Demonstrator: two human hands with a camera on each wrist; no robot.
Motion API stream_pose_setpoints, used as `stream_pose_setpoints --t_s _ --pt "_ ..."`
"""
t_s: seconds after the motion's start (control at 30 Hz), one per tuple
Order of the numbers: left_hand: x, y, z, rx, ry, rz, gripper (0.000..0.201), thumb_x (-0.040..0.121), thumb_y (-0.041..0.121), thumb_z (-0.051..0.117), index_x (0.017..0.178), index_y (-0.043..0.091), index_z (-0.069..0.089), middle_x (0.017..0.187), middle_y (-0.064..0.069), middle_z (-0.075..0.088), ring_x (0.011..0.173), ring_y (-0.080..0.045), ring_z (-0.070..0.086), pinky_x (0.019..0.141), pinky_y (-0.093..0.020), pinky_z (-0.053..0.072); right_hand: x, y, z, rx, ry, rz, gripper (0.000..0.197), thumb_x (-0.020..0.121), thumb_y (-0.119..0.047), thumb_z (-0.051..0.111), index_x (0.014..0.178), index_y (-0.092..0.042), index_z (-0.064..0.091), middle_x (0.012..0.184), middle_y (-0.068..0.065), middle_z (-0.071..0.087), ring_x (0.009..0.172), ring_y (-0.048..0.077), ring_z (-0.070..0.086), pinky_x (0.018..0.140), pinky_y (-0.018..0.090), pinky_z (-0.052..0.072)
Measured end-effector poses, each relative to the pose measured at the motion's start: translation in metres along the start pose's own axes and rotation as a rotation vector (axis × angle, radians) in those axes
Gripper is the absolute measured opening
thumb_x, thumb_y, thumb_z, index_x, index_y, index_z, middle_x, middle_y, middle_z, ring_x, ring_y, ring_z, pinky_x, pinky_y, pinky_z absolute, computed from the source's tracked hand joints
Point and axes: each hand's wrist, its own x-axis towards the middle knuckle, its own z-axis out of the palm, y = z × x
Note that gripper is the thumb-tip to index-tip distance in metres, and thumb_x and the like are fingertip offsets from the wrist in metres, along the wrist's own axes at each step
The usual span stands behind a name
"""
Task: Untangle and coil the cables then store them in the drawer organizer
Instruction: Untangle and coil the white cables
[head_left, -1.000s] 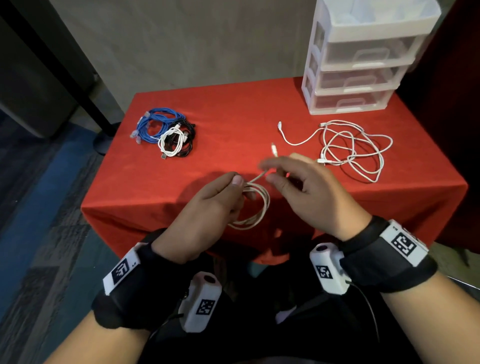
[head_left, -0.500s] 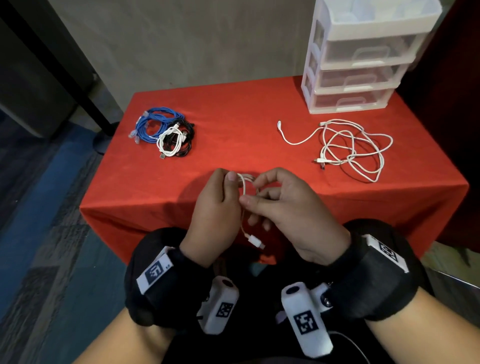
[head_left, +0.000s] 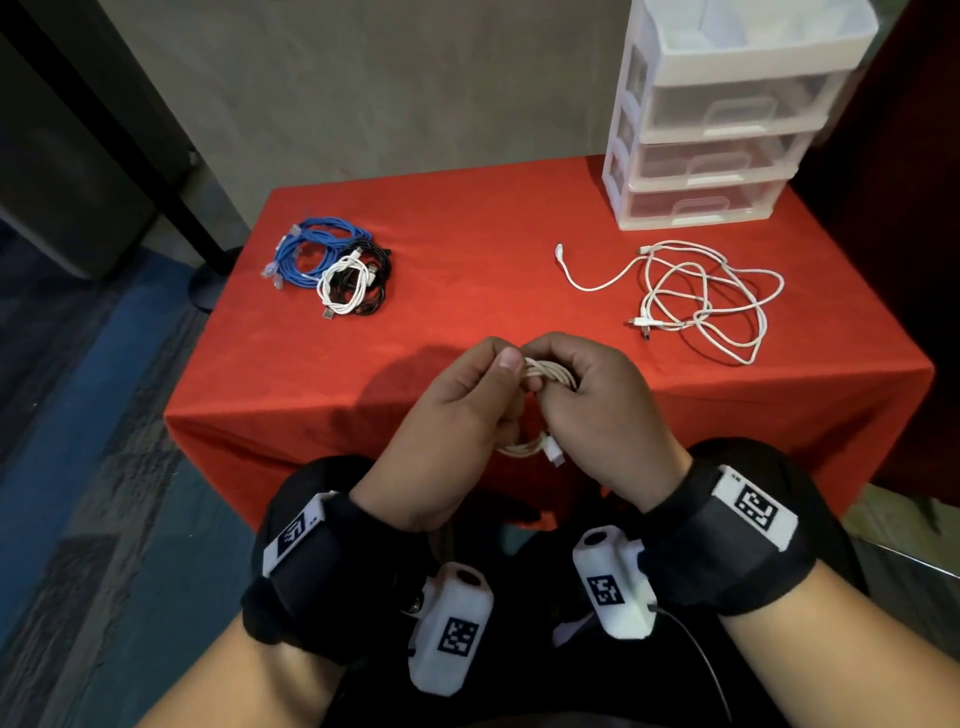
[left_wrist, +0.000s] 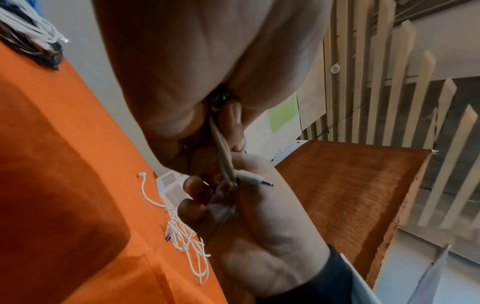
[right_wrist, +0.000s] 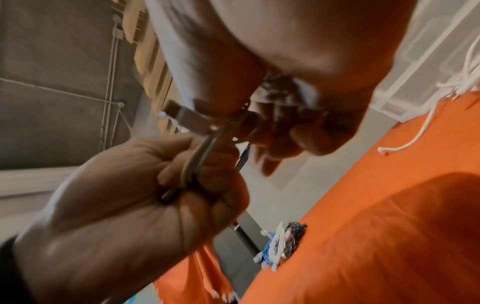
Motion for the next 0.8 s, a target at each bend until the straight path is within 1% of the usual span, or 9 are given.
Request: stream_pose_setpoints --t_s 0.1,0.17,0.33,0.47,0.53,0.6,0.63,0.73,0.8 --pt "0.000 0.006 -0.001 -0.043 -0.005 -0.040 0.028 0.109 0.020 0.038 0.093 0.004 0.054 0.065 0.003 0.032 0.052 -0.006 0.025 0.048 -0.016 0.027 0.003 -0.003 -0.009 0.100 -0.138 -0.035 0.019 0.091 -0.004 0.060 0.096 -0.017 0.073 0.079 -0.005 0.070 0.074 0.006 0.059 0.071 0.030 0.049" --pt "0.000 0.009 -0.001 -0.074 -0.014 -0.066 0.030 0.108 0.020 0.038 0.089 0.006 0.055 0.066 0.001 0.033 0.053 -0.006 0.024 0.049 -0.017 0.023 0.005 -0.002 -0.015 0.234 -0.223 -0.005 0.016 0.091 -0.007 0.062 0.100 -0.015 0.072 0.084 -0.004 0.069 0.080 0.007 0.059 0.075 0.024 0.048" --pt "-0.002 0.018 0.004 -0.156 -0.026 -0.138 0.028 0.108 0.024 0.040 0.093 0.007 0.056 0.060 0.006 0.038 0.054 -0.010 0.022 0.067 -0.043 0.007 0.004 0.000 -0.019 0.446 -0.276 0.076 0.022 0.096 0.013 0.051 0.101 -0.004 0.064 0.068 -0.005 0.059 0.058 0.000 0.052 0.054 0.011 0.041" --pt "-0.005 0.017 0.013 -0.131 0.051 -0.126 0.026 0.107 0.025 0.043 0.089 0.009 0.055 0.058 0.006 0.035 0.049 -0.006 0.026 0.062 -0.036 0.011 0.001 0.000 -0.022 0.508 -0.345 0.089 0.023 0.095 0.011 0.055 0.110 -0.004 0.062 0.072 -0.002 0.059 0.063 0.004 0.053 0.055 0.014 0.041" --pt "-0.006 0.018 0.014 -0.151 0.093 -0.144 0.027 0.106 0.026 0.046 0.085 0.013 0.057 0.061 0.003 0.036 0.046 -0.006 0.036 0.050 -0.024 0.024 -0.002 0.000 -0.027 0.583 -0.418 0.100 0.026 0.092 0.002 0.063 0.117 -0.006 0.062 0.080 0.001 0.060 0.068 0.006 0.055 0.055 0.017 0.042" --pt "-0.005 0.020 0.008 -0.213 0.131 -0.174 0.027 0.104 0.029 0.050 0.082 0.015 0.058 0.063 -0.001 0.039 0.048 -0.011 0.049 0.047 -0.022 0.037 -0.005 0.002 -0.031 0.681 -0.496 0.130 0.038 0.091 -0.009 0.064 0.129 -0.007 0.060 0.092 0.010 0.058 0.075 0.012 0.053 0.055 0.024 0.037" --pt "-0.004 0.021 0.004 -0.226 0.135 -0.172 0.026 0.103 0.031 0.050 0.084 0.016 0.057 0.062 0.000 0.035 0.047 -0.011 0.045 0.047 -0.023 0.035 -0.006 0.004 -0.033 0.721 -0.507 0.144 0.041 0.091 -0.012 0.064 0.132 -0.007 0.060 0.096 0.013 0.058 0.077 0.015 0.053 0.057 0.028 0.037" --pt "-0.004 0.021 -0.001 -0.247 0.121 -0.174 0.026 0.104 0.034 0.049 0.085 0.017 0.055 0.065 -0.001 0.026 0.054 -0.012 0.030 0.052 -0.027 0.031 -0.008 0.009 -0.032 0.792 -0.496 0.162 0.031 0.088 -0.019 0.073 0.117 -0.011 0.069 0.101 0.015 0.062 0.077 0.016 0.055 0.060 0.029 0.039" --pt "-0.005 0.020 0.001 -0.268 0.122 -0.216 0.028 0.103 0.036 0.051 0.084 0.017 0.058 0.065 -0.002 0.034 0.057 -0.016 0.036 0.055 -0.028 0.036 -0.009 0.009 -0.028 0.803 -0.502 0.142 0.031 0.085 -0.026 0.079 0.109 -0.008 0.070 0.101 0.017 0.062 0.077 0.017 0.055 0.061 0.028 0.040"
